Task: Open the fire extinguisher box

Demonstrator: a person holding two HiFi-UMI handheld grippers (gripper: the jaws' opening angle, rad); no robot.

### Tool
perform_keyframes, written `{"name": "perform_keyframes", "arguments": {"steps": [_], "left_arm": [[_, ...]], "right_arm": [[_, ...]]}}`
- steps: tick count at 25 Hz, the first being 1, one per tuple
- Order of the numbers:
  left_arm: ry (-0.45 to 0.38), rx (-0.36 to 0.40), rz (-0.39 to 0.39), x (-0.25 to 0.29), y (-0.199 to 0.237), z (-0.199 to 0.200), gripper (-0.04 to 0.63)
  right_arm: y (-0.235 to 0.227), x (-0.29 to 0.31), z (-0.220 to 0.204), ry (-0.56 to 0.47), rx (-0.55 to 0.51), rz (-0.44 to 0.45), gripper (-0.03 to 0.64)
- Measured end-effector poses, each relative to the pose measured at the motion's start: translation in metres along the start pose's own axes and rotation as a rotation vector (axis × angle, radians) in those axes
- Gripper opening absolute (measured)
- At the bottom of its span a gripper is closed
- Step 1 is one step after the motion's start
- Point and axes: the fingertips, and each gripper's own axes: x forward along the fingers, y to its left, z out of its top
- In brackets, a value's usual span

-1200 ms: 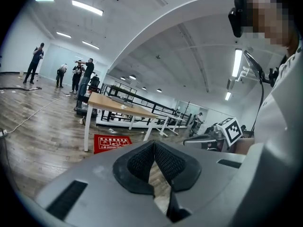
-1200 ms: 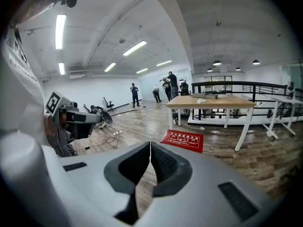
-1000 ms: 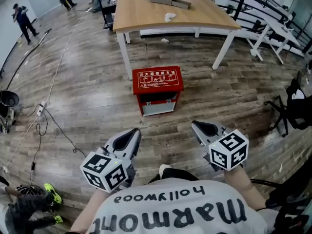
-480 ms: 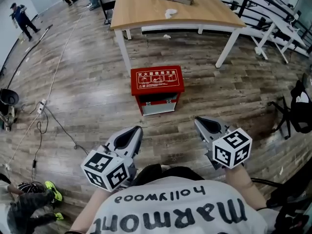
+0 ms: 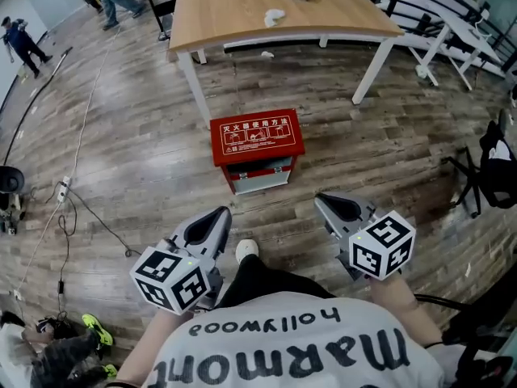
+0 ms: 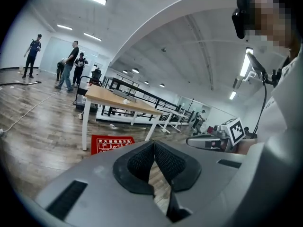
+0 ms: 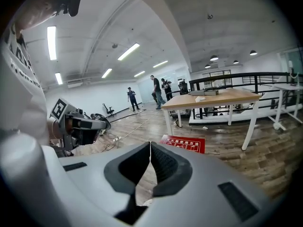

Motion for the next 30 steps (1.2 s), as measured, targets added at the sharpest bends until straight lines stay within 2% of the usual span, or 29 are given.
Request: {"name": "perform_keyframes", "arguments": {"steps": [6, 24, 30], "left_arm": [[-0.004, 0.038, -0.069, 0.033, 0.013, 0.033, 0.006], [0.052, 0.039, -0.12, 0.074, 0.095, 0.079, 0.006], [0.045, 0.054, -0.122, 0.077, 0.116, 0.094, 0.006]], "right_arm": [[-0.018, 0.02, 0.019, 0.003, 0.014, -0.047, 0.011], [-0.043, 0.105, 0.06, 0.032, 0.037, -0.092, 0.012], [-0.042, 0.124, 0.081, 0.034, -0.042, -0.119, 0.012]]}}
